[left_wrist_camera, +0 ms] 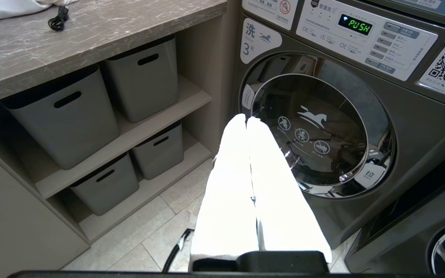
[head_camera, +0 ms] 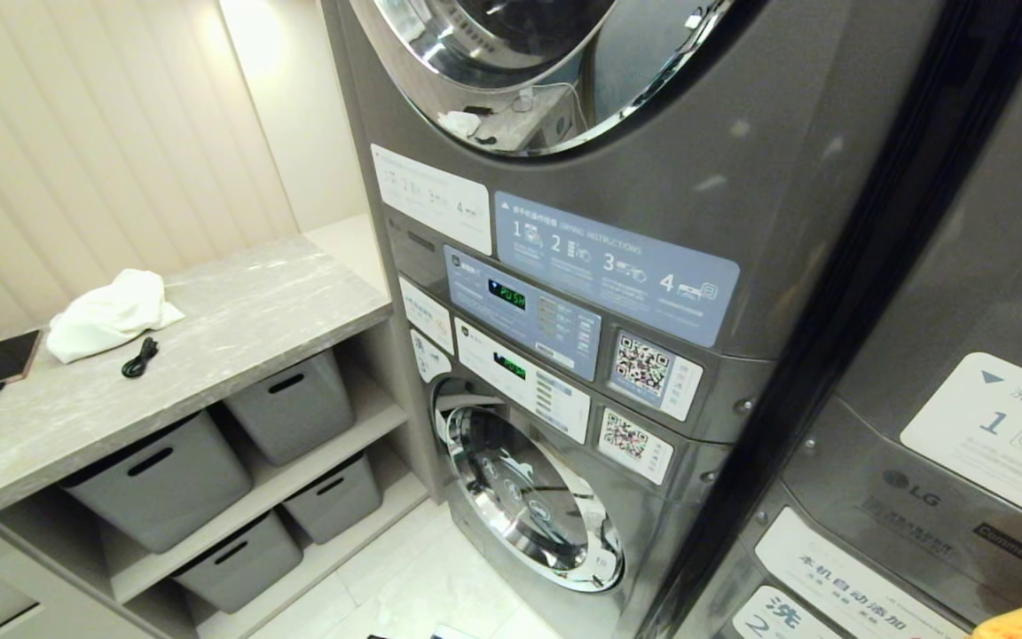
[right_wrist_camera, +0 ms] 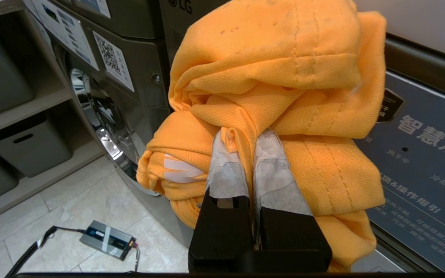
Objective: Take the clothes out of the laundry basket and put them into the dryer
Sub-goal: Put the clothes in the dryer
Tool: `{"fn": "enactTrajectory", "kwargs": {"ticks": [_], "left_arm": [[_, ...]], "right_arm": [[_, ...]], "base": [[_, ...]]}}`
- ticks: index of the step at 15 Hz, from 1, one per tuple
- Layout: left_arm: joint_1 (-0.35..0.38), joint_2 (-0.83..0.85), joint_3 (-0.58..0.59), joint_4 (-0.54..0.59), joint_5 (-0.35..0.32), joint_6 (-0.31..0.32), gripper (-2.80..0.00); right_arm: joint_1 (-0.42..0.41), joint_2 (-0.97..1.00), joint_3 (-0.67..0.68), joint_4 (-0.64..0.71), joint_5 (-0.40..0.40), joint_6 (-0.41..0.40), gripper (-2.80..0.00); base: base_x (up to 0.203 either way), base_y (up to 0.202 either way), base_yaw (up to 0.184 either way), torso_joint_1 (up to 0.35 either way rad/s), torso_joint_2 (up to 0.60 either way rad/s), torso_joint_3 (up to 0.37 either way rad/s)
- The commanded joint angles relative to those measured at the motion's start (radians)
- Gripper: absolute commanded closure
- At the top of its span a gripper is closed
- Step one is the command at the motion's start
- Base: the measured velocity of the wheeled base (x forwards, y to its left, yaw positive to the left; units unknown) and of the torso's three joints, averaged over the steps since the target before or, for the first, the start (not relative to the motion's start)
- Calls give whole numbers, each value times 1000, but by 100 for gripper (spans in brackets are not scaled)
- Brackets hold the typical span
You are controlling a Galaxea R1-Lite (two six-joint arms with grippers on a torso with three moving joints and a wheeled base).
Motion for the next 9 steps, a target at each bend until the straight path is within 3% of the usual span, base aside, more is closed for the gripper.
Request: {"fn": "enactTrajectory", "kwargs": {"ticks": [1,5,9], "left_arm": [[1,0,2,-1,0,0,0],[1,0,2,-1,0,0,0],[1,0,2,-1,0,0,0]], "right_arm": [[0,0,0,0,-2,3,0],[1,2,0,-1,-3,7,0],[0,2,0,-1,-5,9,0]], "base": [[0,0,0,69,-120,-76],[0,0,0,67,-146,-70],[2,-5,158,61,-126,-65]]}}
